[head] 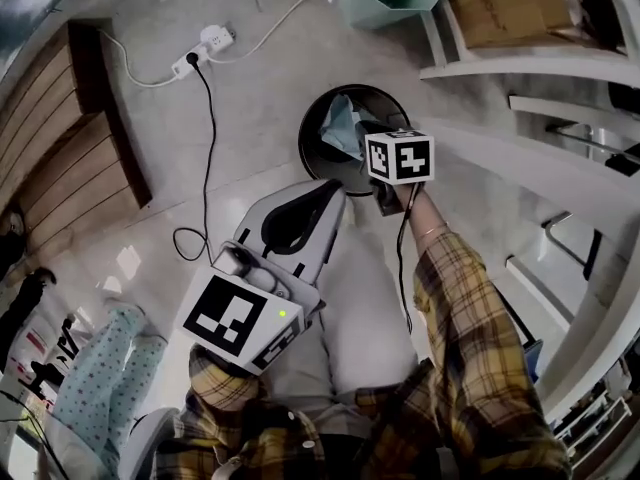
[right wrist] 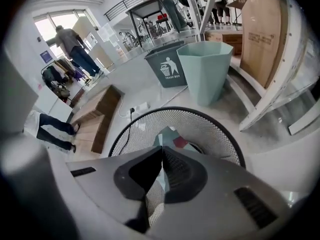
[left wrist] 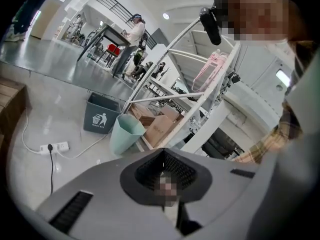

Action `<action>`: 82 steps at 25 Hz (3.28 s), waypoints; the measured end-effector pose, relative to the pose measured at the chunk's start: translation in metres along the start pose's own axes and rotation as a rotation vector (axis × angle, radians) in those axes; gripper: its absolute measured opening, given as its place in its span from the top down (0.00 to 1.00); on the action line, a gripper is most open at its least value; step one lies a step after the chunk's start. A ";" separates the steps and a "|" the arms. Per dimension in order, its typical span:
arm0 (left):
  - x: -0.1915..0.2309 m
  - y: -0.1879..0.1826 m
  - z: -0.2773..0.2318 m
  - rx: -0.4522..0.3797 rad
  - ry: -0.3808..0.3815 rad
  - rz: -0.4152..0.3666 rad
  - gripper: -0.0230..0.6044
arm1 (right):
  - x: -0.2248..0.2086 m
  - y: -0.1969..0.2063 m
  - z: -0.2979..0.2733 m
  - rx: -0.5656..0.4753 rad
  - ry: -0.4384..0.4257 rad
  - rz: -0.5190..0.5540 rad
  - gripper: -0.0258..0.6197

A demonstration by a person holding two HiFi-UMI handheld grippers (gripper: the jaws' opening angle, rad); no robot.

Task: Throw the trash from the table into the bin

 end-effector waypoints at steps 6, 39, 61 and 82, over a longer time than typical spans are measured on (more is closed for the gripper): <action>0.007 0.002 -0.004 -0.007 -0.023 0.006 0.95 | -0.007 0.009 -0.015 0.034 -0.029 -0.034 0.96; -0.258 -0.182 0.149 0.033 0.161 -0.203 0.95 | 0.174 -0.090 0.419 -0.421 -0.143 -0.061 0.86; -0.585 -0.151 0.160 0.012 0.615 -0.505 0.95 | 0.137 0.107 0.820 -0.907 0.328 0.005 0.93; -0.730 -0.064 0.128 0.146 0.837 -0.650 0.95 | 0.064 0.223 0.905 -1.006 0.474 -0.200 0.96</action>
Point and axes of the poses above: the fingertips, and each gripper's own axes: z backward along the fingers, x to its left, y out of its underside, the point moved 1 cm from there along z, backward along the fingers, and after that the axes turned 3 degrees about x, right-handed, at the moved point
